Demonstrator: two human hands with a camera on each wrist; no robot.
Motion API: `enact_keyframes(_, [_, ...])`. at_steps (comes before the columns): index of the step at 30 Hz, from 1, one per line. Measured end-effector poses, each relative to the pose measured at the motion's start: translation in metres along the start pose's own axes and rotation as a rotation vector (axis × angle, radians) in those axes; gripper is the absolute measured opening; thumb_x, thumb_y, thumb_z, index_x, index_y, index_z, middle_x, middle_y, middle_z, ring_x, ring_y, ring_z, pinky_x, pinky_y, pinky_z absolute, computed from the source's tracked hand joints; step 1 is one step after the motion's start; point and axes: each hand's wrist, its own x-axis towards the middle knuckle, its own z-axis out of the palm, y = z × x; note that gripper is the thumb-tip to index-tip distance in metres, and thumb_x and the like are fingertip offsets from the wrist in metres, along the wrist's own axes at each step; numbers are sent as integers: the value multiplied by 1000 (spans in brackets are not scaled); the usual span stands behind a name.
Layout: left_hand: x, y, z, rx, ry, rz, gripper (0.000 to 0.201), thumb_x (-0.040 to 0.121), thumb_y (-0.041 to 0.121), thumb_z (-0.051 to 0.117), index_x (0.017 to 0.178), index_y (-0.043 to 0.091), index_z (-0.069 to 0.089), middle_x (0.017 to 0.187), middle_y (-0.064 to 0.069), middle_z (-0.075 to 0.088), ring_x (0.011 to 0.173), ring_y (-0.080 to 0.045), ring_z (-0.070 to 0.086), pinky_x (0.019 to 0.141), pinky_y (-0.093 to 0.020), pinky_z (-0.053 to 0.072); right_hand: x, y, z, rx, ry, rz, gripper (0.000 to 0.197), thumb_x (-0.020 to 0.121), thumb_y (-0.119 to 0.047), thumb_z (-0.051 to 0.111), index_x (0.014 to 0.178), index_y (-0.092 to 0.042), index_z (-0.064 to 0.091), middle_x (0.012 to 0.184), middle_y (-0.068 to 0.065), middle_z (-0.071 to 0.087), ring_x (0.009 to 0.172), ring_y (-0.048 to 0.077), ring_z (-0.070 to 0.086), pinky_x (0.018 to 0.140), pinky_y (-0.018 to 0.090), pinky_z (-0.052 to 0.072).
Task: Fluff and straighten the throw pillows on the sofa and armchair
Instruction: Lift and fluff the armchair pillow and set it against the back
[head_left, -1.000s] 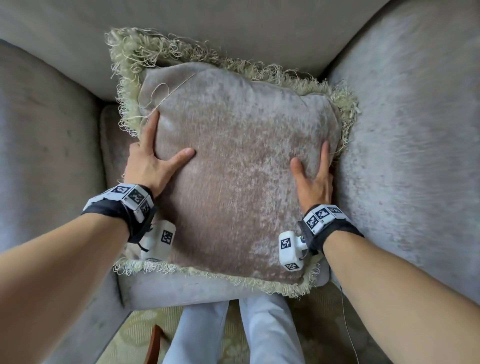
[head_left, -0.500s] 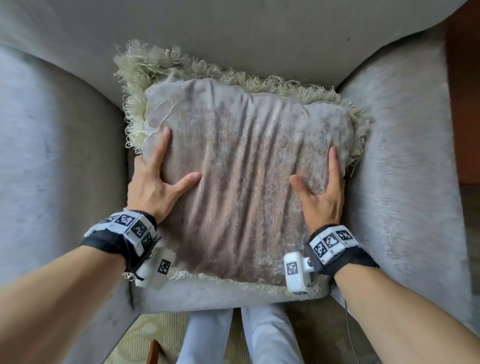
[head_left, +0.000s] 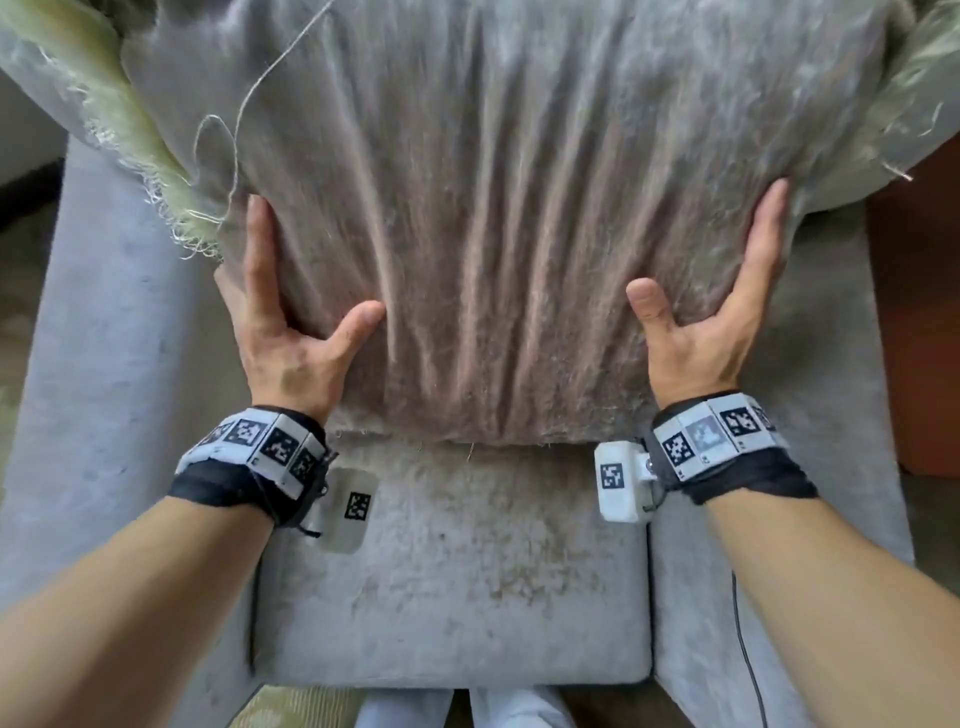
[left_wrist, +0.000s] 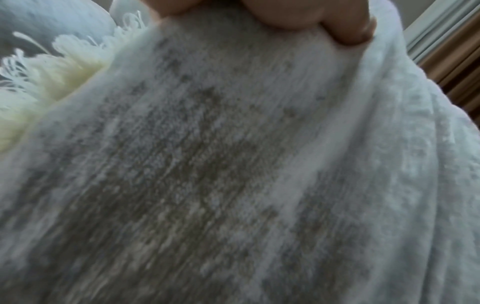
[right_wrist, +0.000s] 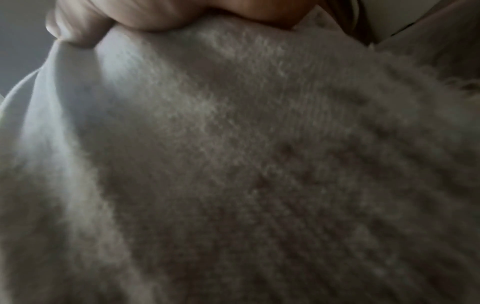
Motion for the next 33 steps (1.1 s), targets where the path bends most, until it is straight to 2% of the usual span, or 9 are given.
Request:
enact_keyframes(3, [11, -14, 16, 13, 3, 14, 111, 70, 60, 83, 157, 26, 24, 147, -21, 32, 148, -26, 31, 124, -29, 22, 4, 17, 14, 16, 6, 38, 111, 82, -65, 65, 155, 6, 22, 157, -12, 22, 148, -1, 21, 122, 32, 19])
enact_keyframes(6, [9, -24, 28, 22, 38, -30, 109, 66, 49, 85, 155, 36, 23, 146, -17, 31, 145, -20, 33, 121, -21, 23, 1, 32, 21, -18, 36, 27, 111, 81, -68, 65, 154, 4, 22, 155, -12, 22, 147, -6, 20, 121, 26, 19])
enact_keyframes(11, [-12, -41, 31, 86, 2, -41, 111, 66, 53, 82, 157, 27, 24, 145, -17, 31, 146, -22, 31, 120, -17, 20, -21, 51, 23, -73, -19, 81, 109, 79, -75, 63, 156, -10, 21, 161, 22, 27, 152, 34, 24, 124, 50, 20])
enact_keyframes(14, [-14, -49, 35, 70, -17, -36, 110, 67, 68, 78, 156, 31, 23, 148, -9, 28, 148, -18, 28, 123, -22, 20, -31, 59, 25, -78, -48, 114, 109, 79, -76, 63, 156, -12, 21, 160, 27, 26, 153, 37, 22, 123, 53, 19])
enact_keyframes(19, [-6, -55, 43, 69, 28, 39, 113, 72, 65, 78, 157, 14, 24, 155, -11, 24, 151, -24, 22, 126, -37, 17, -25, 58, 30, -43, 11, 56, 111, 81, -73, 61, 155, -1, 21, 154, 9, 27, 149, 23, 24, 124, 38, 19])
enact_keyframes(24, [-8, -62, 46, 90, -12, -80, 113, 67, 70, 74, 157, 35, 17, 156, -12, 20, 152, -22, 21, 121, -15, 16, -27, 66, 34, -44, -22, 124, 115, 81, -74, 60, 156, 3, 19, 149, -2, 21, 145, -8, 12, 121, 22, 12])
enact_keyframes(28, [-11, -46, 36, 163, -58, -158, 109, 71, 54, 80, 157, 44, 15, 155, -17, 20, 142, -10, 27, 108, 3, 17, -26, 62, 23, -38, -73, 144, 112, 80, -71, 63, 159, -5, 18, 151, -1, 25, 142, -15, 13, 118, 13, 12])
enact_keyframes(30, [-13, -33, 27, 214, -70, -170, 104, 73, 54, 78, 157, 44, 17, 153, -20, 22, 143, -18, 30, 117, -12, 23, -27, 51, 11, -68, -126, 193, 107, 80, -66, 68, 160, -16, 19, 153, 8, 30, 141, -8, 22, 116, 10, 13])
enact_keyframes(33, [-14, -7, 11, 328, -113, -220, 93, 78, 47, 78, 155, 44, 25, 150, -18, 26, 141, -28, 36, 120, -38, 33, -26, 28, -8, -174, -183, 277, 91, 83, -54, 73, 158, -27, 29, 146, 16, 37, 137, 20, 39, 114, 24, 29])
